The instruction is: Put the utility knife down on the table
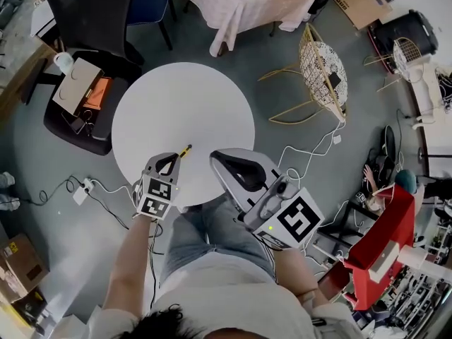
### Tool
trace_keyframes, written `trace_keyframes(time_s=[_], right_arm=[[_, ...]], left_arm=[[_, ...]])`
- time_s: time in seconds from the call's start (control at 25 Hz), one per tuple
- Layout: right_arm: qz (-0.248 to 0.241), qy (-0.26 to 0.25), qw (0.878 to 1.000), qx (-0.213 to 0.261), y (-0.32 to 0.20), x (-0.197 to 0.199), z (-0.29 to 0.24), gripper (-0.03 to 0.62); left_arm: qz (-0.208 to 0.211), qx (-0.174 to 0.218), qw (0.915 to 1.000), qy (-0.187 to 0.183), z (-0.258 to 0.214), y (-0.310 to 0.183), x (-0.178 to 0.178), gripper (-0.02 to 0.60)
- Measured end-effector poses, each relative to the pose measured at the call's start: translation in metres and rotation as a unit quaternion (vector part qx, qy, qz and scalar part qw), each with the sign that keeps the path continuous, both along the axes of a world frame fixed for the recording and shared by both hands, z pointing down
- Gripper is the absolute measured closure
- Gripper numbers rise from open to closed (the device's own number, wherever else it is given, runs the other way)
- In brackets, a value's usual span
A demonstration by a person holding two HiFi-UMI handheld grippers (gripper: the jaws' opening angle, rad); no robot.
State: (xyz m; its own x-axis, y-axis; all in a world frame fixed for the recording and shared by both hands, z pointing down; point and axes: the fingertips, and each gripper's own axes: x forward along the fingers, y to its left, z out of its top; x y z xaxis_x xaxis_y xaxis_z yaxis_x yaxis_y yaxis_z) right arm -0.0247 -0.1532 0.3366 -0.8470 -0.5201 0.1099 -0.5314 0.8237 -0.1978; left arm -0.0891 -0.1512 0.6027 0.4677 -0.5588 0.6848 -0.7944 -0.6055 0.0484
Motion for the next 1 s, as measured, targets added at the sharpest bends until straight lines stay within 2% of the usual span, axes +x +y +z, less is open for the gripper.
trace_keyframes(time_s=[0.16,0.32,0.48,0.72,1.0], right_arm=[[-0.008,0.001,1.0,0.012,0.012,-0.007,-0.01,0.586],[-0.016,-0.002,1.0,0.025,0.026,-0.017,-0.02,0.586],[-0.025,-0.005,0.999,0.036,0.043,-0.028,-0.028,0.586],[-0.033,-0.007,0.998,0.05,0.065,-0.043,-0.036,0.586],[-0.032,-0.005,0.998,0.061,0.084,-0.052,-0.044,0.586]], left_arm=[[-0.014,0.049,0.998,0.036,-0.055,0.0,0.001,0.572],[-0.021,0.103,0.9916,0.075,-0.114,0.007,0.0,0.572],[-0.027,0.15,0.9818,0.113,-0.169,0.022,-0.007,0.572],[-0.019,0.211,0.9622,0.172,-0.242,0.053,-0.013,0.572],[-0.007,0.248,0.9438,0.218,-0.298,0.088,-0.02,0.572]])
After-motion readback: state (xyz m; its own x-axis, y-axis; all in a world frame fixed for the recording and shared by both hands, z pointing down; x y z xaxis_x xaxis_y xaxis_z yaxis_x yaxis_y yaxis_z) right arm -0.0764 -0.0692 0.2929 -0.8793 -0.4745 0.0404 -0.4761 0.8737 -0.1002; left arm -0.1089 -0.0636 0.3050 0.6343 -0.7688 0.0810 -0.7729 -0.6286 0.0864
